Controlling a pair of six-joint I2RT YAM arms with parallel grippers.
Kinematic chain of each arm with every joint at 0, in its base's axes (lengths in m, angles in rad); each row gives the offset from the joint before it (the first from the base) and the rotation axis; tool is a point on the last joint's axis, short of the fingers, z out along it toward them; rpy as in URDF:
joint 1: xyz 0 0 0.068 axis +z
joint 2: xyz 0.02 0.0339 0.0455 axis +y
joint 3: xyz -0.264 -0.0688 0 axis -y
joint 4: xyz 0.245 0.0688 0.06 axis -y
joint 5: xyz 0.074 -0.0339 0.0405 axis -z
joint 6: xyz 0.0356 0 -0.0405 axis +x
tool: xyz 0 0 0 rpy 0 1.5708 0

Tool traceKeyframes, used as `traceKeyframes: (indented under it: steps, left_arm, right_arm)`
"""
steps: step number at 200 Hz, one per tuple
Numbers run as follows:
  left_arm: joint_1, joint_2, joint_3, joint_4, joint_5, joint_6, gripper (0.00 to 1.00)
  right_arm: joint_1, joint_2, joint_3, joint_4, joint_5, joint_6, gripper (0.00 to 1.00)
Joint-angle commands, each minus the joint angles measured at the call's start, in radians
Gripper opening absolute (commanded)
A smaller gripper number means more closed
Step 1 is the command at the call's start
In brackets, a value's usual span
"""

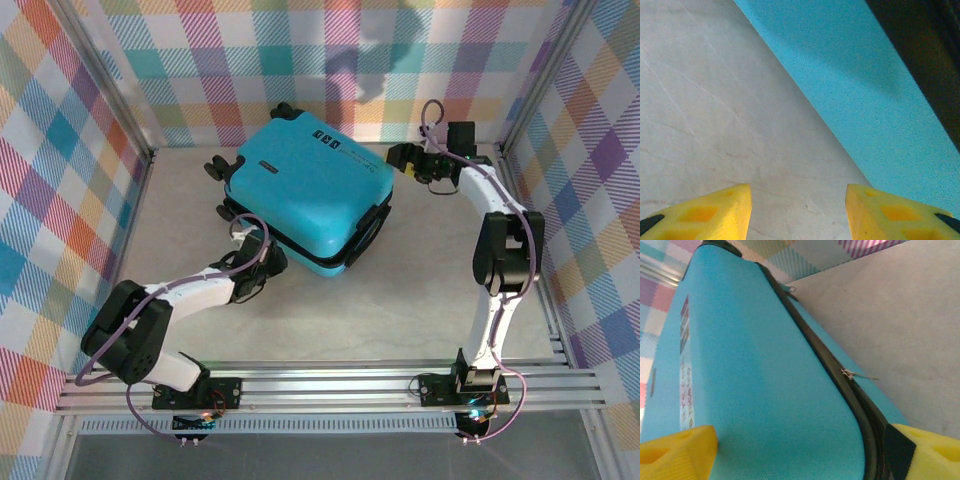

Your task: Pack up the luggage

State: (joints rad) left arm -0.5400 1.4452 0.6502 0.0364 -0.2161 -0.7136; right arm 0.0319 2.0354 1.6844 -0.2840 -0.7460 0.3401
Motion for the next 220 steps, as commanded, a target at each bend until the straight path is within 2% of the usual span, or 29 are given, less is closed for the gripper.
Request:
traceKeyframes:
  steps: [1,29,97,143,220]
  left_arm:
    - [-0.021,-0.026,-0.011,0.010,-0.061,-0.062,0.53]
    - [-0.021,-0.014,0.007,-0.036,-0.105,-0.062,0.53]
    - [0.007,0.015,0.099,-0.124,-0.175,0.020,0.54]
    - [0.111,0.016,0.108,-0.104,-0.132,0.097,0.55]
    - [0.259,0.051,0.222,-0.102,-0.072,0.260,0.55]
  right_arm:
    - [0.008,0.042,0.044,-0.008,-0.085,0.000,0.88]
    - [0.025,0.037,0.016,0.020,-0.121,-0.024,0.89]
    - [0.060,-0.039,-0.116,0.055,-0.103,-0.057,0.88]
    - [0.101,-0.194,-0.380,0.197,-0.098,-0.007,0.86]
    - [0.292,-0.566,-0.832,0.322,0.013,0.082,0.85]
